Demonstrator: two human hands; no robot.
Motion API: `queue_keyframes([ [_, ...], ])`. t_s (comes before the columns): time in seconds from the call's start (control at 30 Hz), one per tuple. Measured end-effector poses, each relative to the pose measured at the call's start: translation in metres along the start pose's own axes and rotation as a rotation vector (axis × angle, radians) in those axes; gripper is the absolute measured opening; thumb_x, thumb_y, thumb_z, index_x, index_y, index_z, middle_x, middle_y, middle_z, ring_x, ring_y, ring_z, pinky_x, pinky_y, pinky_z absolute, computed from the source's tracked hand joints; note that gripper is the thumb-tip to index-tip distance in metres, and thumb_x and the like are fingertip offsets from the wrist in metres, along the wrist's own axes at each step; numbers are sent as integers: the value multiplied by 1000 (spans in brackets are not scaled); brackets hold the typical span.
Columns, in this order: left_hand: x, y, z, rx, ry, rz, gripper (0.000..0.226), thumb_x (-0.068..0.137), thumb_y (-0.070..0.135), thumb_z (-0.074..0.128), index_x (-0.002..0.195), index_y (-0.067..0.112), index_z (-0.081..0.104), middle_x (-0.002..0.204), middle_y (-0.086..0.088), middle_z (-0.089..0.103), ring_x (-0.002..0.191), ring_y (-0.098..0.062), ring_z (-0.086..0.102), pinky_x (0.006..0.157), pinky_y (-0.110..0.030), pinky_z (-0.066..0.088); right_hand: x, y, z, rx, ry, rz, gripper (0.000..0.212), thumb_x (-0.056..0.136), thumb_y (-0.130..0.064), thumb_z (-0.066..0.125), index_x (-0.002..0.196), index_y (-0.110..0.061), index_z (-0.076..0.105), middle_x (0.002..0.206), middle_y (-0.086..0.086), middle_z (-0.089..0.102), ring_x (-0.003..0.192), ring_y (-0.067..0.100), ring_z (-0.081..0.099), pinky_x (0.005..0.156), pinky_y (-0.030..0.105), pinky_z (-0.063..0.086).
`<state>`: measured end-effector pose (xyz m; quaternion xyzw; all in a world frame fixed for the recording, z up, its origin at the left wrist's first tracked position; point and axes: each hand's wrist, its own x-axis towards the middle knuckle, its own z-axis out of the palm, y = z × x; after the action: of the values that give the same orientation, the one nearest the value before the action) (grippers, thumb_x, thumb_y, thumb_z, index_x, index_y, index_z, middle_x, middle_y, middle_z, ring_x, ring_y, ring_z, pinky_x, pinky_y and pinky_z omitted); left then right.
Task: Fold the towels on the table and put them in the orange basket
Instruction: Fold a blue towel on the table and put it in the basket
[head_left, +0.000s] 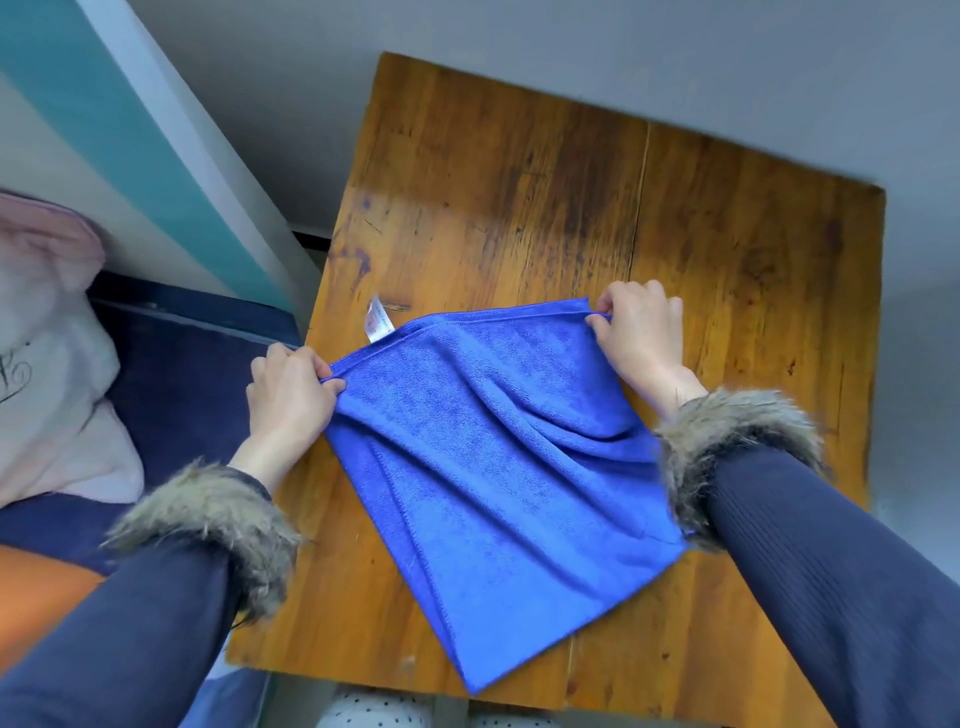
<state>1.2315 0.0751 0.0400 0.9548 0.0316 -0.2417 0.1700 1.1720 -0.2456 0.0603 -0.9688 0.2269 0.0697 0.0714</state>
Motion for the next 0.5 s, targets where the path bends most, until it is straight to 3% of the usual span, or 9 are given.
queue_keyframes([
  [0.17,-3,-1,2,9,36,24,15,87,21,64,88,7,58,110,-19,48,109,-38,39,85,-46,36,1,0,2,173,-71,-93,16,92,-9,49,98,-4,63,107,12,57,104,27,44,87,36,38],
  [0.3,-6,-2,5,-18,70,35,15,88,19,63,87,7,56,109,-18,46,106,-37,38,86,-46,36,18,-6,3,224,-167,-161,15,92,-8,49,95,-5,63,114,8,53,110,24,42,89,26,33],
  [0.5,-4,0,7,-32,39,7,13,89,17,61,92,5,56,108,-21,49,108,-40,39,88,-48,35,33,-19,5,167,-409,-167,10,90,-6,46,94,-7,55,111,9,44,100,22,42,86,30,37],
])
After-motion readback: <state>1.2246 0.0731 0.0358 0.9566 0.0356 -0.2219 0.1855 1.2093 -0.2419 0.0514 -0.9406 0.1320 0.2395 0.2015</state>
